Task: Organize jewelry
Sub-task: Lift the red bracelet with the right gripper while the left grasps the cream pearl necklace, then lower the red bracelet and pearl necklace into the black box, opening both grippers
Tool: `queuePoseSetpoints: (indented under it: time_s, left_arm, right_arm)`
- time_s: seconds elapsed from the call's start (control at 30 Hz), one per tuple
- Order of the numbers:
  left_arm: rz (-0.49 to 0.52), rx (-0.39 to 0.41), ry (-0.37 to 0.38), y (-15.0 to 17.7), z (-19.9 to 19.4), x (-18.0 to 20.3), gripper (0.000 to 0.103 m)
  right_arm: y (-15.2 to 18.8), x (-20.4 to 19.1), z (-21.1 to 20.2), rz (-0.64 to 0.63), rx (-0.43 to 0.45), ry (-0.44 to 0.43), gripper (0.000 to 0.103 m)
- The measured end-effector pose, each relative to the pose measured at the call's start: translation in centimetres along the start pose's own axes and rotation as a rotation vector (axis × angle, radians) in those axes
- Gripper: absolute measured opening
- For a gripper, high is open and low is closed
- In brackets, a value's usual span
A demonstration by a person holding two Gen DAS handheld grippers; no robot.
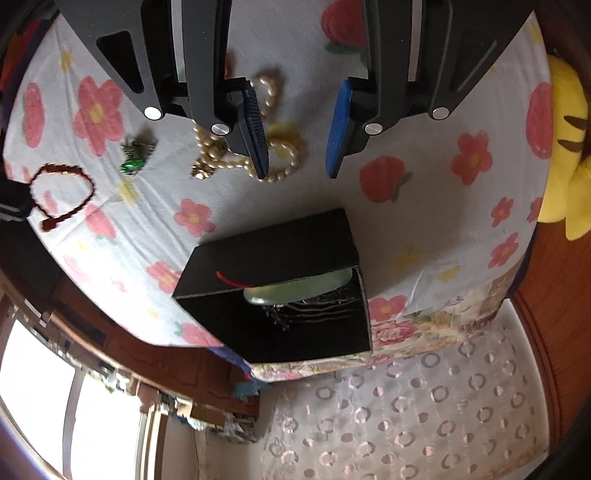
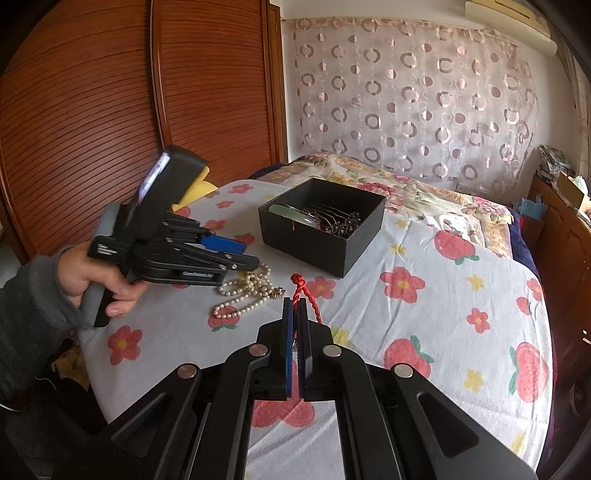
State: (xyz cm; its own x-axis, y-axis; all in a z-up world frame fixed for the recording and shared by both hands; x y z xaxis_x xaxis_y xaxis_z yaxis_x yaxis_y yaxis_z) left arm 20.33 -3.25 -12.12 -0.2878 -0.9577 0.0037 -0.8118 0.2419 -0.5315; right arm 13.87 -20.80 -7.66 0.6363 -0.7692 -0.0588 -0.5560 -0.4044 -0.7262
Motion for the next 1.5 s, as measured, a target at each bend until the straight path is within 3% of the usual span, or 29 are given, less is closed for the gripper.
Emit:
queuePoseSetpoints:
  time_s: [0.1,0.13,0.2,0.23,0.4,0.77,1.0,1.5]
  left_arm:
    - [0.032,-0.006,-0.006,-0.2,0.8,0.1,0.028]
    - [0.035,-0.005,0.005,-0.3,0.9,0.1,0.024]
    - [0.04,-0.006,0.02,-0.3,0.8,0.0,0.005]
    - [0.044,-0.006,0.027,-0.2,0.8,0.0,0.004]
    - [0.037,0.002,0.052,0.5,-0.2,0.1,0.004]
    - [0.03,0.24,0.094,-0.8,-10.5,2.2,0.004]
    - [0.036,0.354,0.069,-4.2,-15.4,2.5,0.004]
    - [0.033,0.461,-0.012,-12.4,-21.1,1.1,0.004]
  right_arm:
    - [0.2,0.1,0.0,0.006,-0.001,-0.003,0.003]
    - [0.3,0.2,0.1,0.006,-0.002,-0.004,0.003]
    - [0.4,0.2,0.1,0.006,-0.004,-0.006,0.003]
    - [0.4,0.2,0.1,0.005,-0.005,-0.007,0.003]
    - [0.4,0.3,0.1,0.005,-0.006,-0.007,0.003]
    - [-2.0,0.1,-1.4,-0.013,0.047,0.002,0.003]
    - [-6.0,-0.1,-3.1,-0.051,0.108,0.016,0.002]
    - [-13.3,1.7,-2.0,-0.057,0.152,0.044,0.003]
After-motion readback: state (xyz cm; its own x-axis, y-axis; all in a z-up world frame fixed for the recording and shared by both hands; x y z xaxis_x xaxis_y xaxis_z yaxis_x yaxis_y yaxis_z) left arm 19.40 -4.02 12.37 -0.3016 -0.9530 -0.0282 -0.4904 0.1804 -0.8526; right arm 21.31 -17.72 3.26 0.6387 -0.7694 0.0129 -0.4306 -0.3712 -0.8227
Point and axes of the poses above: each gripper's, at about its wrist camera, not at the fingertips, and z roughly the way its jaws point, x to its right, y to its underside, the point moved 4 cm from there along z, roughly the way its jaws point, and after that the axes turned 5 degrees about -x, right-handed, at the moved point
